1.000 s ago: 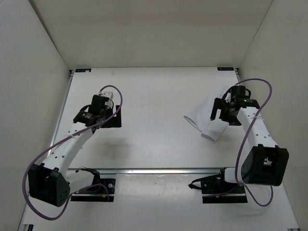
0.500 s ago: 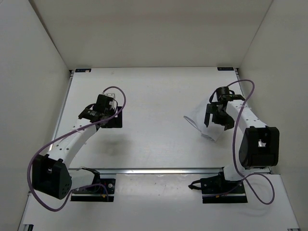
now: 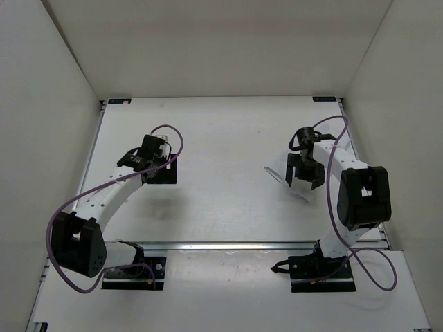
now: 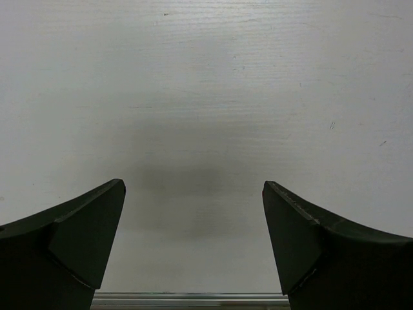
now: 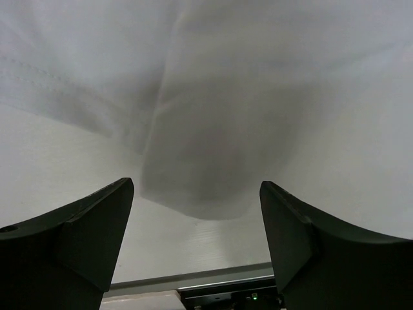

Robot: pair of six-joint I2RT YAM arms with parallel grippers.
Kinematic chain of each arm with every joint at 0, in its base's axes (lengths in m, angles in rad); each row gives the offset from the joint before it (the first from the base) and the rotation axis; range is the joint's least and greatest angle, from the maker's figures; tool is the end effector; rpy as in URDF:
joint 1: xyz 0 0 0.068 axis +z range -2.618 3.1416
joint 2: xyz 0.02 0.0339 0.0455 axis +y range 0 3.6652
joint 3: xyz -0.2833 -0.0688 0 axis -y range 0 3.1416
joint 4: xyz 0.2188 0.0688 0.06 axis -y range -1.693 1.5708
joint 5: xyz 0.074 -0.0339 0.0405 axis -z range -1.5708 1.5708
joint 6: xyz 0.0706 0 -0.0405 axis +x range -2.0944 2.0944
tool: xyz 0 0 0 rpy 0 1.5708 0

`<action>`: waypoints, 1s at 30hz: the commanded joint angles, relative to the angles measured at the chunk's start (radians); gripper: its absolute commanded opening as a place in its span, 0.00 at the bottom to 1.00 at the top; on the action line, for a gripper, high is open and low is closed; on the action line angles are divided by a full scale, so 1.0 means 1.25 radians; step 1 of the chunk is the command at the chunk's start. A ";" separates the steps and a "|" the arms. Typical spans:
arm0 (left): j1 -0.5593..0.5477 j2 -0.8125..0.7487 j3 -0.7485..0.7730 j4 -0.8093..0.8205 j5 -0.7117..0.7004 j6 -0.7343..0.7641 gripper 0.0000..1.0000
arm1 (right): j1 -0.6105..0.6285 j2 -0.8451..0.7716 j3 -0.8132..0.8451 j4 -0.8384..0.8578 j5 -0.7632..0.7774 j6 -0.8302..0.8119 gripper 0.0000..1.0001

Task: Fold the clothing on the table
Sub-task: Grab the skirt from the pile

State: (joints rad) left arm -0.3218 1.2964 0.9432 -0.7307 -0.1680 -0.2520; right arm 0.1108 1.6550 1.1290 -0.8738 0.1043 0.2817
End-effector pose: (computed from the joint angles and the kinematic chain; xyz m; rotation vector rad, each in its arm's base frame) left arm 0.2281 -0.0636 0.2399 0.0368 2.6288 0.0275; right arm 0.2868 0.0245 0.1957 0.2651 2.9401 -0.1018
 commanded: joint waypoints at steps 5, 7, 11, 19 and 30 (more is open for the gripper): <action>0.011 -0.006 0.010 0.018 0.020 -0.001 0.99 | 0.044 0.048 0.007 0.025 0.020 0.027 0.70; 0.016 -0.009 0.008 0.016 0.018 0.002 0.99 | 0.043 0.047 -0.004 0.030 0.026 0.027 0.61; 0.017 -0.016 0.005 0.018 0.024 0.004 0.99 | 0.025 0.050 -0.005 0.026 0.038 0.020 0.33; 0.019 -0.025 0.010 0.022 0.034 0.004 0.99 | 0.013 0.048 -0.007 0.020 0.059 0.013 0.00; -0.029 -0.017 -0.057 0.248 0.361 -0.088 0.98 | 0.093 0.050 0.261 -0.064 0.046 -0.034 0.00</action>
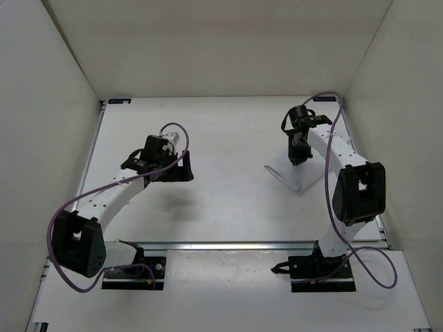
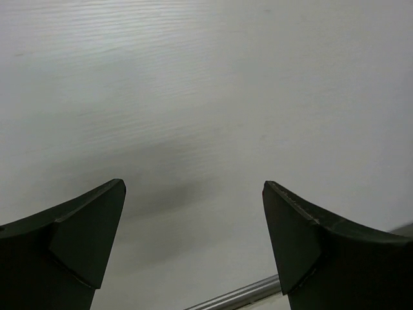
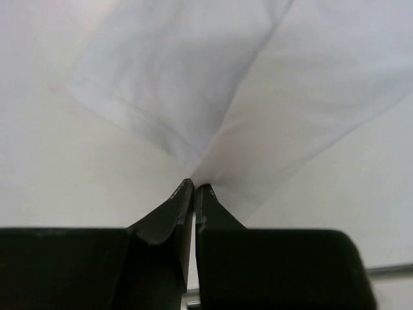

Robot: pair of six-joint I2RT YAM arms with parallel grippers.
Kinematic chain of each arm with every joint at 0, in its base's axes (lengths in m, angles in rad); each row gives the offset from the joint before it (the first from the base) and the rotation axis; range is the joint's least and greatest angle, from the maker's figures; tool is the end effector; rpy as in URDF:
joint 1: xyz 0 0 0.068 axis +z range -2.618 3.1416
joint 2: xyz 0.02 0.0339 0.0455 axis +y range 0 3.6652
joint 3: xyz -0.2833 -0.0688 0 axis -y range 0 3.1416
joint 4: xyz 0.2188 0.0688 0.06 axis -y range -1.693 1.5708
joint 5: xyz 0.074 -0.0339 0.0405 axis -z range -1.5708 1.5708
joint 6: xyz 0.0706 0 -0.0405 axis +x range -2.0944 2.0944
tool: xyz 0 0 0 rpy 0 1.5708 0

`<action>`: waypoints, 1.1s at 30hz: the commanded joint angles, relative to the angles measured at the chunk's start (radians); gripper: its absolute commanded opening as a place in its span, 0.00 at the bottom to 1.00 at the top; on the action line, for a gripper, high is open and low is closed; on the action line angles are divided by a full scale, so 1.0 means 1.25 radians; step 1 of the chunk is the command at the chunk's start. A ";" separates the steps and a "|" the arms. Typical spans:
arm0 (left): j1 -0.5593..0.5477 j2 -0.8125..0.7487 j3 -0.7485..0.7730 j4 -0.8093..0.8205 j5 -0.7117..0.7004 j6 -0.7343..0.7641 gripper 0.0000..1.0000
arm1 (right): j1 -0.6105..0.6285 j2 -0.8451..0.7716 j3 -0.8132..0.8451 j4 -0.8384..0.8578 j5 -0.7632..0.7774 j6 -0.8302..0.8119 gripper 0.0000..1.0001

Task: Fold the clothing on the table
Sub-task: Grab the skirt from the pile, then move the skirt to the center of the board

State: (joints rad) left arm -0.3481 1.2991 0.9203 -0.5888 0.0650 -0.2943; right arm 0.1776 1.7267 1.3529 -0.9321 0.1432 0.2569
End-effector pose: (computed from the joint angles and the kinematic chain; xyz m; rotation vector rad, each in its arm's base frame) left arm 0.2348 -0.0901 0.2423 0.0951 2.5678 -0.3316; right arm 0.3239 0.0479 0.2305 0.1402 2.8469 -0.1178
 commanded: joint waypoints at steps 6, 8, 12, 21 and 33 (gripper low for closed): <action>-0.060 0.085 -0.010 0.399 0.268 -0.134 0.99 | 0.059 -0.022 0.076 -0.023 0.008 0.007 0.00; -0.085 0.159 0.040 0.379 0.249 -0.129 0.99 | 0.064 -0.057 0.033 0.001 -0.003 0.017 0.00; -0.107 0.228 0.079 0.450 0.256 -0.174 0.98 | 0.076 -0.099 -0.034 -0.003 -0.008 0.031 0.00; -0.162 0.375 0.136 0.529 0.268 -0.217 0.99 | 0.089 -0.315 -0.278 0.028 -0.100 0.101 0.00; -0.225 0.497 0.226 0.543 0.229 -0.246 0.99 | 0.105 -0.487 -0.410 -0.022 -0.157 0.169 0.00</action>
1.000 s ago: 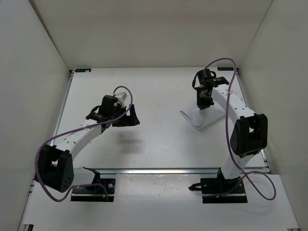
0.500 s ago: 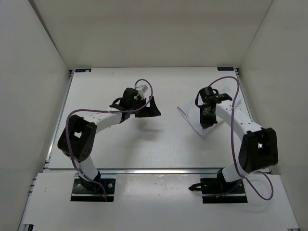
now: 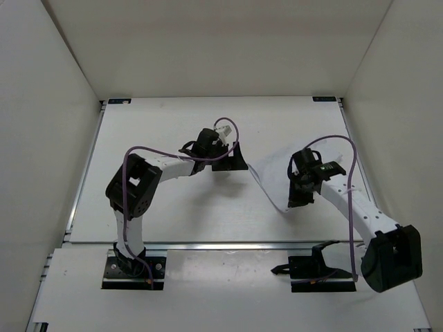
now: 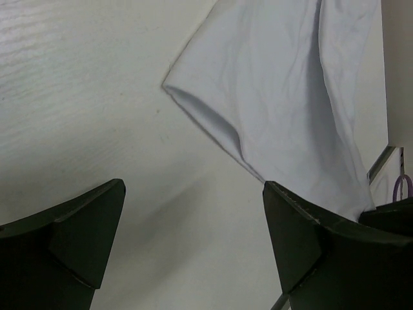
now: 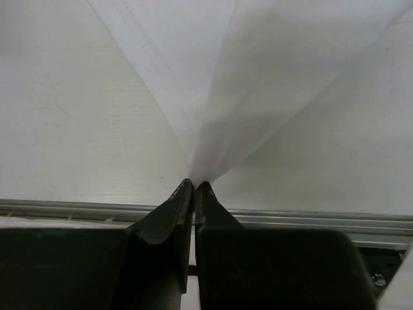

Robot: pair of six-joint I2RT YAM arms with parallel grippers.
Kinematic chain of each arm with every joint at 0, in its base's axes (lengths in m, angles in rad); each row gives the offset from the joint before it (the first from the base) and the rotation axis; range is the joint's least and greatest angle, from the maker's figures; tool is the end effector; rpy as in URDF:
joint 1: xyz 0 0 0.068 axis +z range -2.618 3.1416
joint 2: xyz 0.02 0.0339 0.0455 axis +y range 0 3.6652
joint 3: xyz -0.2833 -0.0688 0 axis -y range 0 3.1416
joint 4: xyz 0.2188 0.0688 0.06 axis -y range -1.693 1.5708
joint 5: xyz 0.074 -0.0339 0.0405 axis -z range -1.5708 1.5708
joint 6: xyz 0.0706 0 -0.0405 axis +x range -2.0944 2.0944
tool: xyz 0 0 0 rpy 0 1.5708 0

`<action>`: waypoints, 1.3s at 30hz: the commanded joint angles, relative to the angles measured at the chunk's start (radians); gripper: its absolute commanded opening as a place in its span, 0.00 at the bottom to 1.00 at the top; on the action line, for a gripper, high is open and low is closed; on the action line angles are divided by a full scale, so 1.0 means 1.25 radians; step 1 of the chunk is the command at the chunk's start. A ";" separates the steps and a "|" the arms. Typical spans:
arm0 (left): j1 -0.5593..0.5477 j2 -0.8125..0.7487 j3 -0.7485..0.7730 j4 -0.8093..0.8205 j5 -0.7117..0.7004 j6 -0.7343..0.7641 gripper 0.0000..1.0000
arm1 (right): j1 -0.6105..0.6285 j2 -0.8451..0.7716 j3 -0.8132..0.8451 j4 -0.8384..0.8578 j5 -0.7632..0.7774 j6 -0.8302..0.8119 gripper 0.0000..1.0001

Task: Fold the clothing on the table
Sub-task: Move the skirt to the center of the board

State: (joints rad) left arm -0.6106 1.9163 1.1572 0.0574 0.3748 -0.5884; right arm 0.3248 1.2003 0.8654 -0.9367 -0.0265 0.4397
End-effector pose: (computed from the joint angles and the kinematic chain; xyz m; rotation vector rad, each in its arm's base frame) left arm 0.3315 -0.2635 0.1828 0.2410 2.4287 -1.0173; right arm 0.1761 0.0613 0.2242 0.1589 2.8629 0.1965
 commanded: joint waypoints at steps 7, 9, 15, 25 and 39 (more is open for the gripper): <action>-0.044 0.083 0.106 0.039 -0.057 -0.038 0.99 | -0.021 -0.164 -0.073 -0.036 -0.078 0.056 0.00; -0.050 0.110 0.132 0.030 -0.054 -0.046 0.96 | -0.021 -0.175 -0.084 -0.035 -0.082 0.061 0.00; -0.066 0.148 0.165 -0.009 -0.102 -0.041 0.92 | -0.028 -0.185 -0.079 -0.039 -0.094 0.045 0.00; -0.075 0.157 0.141 -0.031 -0.085 -0.036 0.61 | -0.081 -0.152 -0.054 -0.036 -0.099 -0.007 0.00; -0.066 0.128 0.174 -0.165 -0.092 -0.031 0.00 | -0.126 -0.060 -0.016 0.067 -0.116 -0.068 0.00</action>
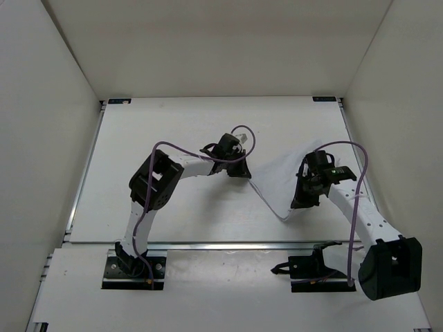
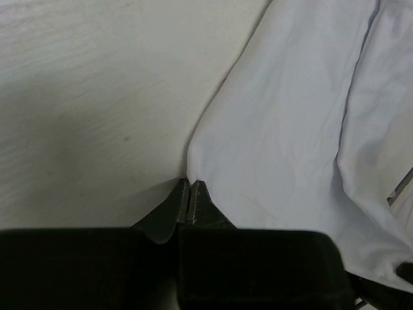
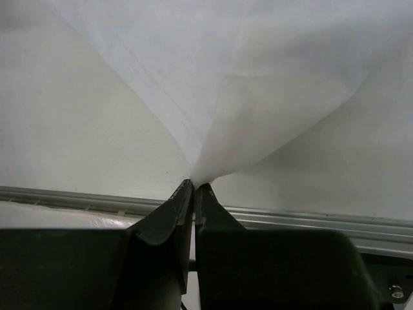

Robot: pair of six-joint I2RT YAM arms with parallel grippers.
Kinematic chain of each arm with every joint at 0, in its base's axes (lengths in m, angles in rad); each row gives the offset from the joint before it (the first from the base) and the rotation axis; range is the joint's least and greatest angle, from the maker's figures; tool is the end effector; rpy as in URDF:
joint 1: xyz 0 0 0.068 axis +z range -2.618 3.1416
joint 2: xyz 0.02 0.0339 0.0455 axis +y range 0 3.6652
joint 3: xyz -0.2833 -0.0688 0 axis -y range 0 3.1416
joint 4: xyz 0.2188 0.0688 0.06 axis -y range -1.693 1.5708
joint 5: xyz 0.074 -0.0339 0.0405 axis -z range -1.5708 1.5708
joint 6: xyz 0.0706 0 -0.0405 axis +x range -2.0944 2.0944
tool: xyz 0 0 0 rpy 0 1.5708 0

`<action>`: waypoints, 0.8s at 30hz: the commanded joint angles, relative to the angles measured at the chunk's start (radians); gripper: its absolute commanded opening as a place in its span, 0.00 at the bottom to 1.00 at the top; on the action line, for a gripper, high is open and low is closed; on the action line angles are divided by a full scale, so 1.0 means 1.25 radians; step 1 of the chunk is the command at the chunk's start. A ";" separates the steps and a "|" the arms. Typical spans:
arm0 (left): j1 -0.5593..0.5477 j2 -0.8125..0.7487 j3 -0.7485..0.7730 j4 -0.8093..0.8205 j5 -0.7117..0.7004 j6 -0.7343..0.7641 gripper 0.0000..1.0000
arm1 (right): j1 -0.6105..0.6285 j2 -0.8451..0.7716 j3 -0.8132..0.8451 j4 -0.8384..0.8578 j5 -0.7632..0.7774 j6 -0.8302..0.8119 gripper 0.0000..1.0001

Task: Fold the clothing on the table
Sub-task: Move the skirt to the center of the board, then flatten the skirt out

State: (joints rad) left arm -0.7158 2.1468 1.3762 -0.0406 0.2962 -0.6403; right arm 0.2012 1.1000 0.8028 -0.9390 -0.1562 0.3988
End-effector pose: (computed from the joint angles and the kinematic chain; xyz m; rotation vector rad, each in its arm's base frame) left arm 0.3415 -0.3243 0.1391 0.2498 2.5607 -0.9415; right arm 0.1599 0.0438 0.2235 0.2434 2.8366 0.3549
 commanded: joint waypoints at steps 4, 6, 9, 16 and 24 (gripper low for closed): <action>0.107 -0.219 -0.102 -0.125 -0.092 0.047 0.00 | -0.059 0.128 0.098 0.150 -0.017 -0.092 0.01; 0.164 -0.319 -0.171 -0.125 -0.110 0.065 0.00 | -0.062 0.223 0.172 0.185 -0.023 -0.115 0.00; 0.269 -0.375 -0.148 -0.177 -0.124 0.128 0.00 | -0.077 0.369 0.380 0.177 -0.059 -0.150 0.00; 0.325 -0.377 0.394 -0.392 -0.309 0.317 0.00 | -0.142 0.616 1.213 0.043 -0.038 -0.145 0.00; 0.327 -0.479 0.176 -0.324 -0.323 0.325 0.00 | -0.166 0.364 0.671 0.274 0.007 -0.229 0.00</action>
State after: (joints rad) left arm -0.3599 1.5635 1.8076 -0.3805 0.0032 -0.2817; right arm -0.0044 1.5955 1.8908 -0.6380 -0.2886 0.2031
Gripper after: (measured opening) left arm 0.025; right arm 0.009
